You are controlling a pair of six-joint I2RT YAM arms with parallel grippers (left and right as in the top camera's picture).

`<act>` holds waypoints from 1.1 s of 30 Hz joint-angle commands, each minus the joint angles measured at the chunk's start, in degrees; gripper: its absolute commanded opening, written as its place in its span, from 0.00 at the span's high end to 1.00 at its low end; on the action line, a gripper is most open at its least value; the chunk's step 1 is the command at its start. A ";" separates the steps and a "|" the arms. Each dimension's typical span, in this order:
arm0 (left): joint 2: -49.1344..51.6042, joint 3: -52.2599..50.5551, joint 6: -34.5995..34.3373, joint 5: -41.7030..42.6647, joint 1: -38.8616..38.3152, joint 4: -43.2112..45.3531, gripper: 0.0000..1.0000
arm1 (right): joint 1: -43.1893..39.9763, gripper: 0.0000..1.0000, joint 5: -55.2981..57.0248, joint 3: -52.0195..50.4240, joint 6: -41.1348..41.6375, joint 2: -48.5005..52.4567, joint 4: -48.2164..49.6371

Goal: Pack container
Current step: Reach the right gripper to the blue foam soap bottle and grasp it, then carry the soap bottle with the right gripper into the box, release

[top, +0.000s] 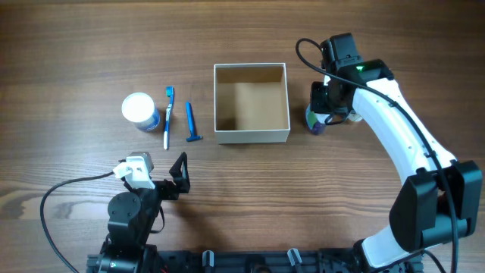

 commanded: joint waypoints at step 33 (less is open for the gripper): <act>-0.42 -0.28 0.11 0.04 0.46 0.15 0.00 | 17.53 0.63 14.32 1.73 -0.24 2.97 24.37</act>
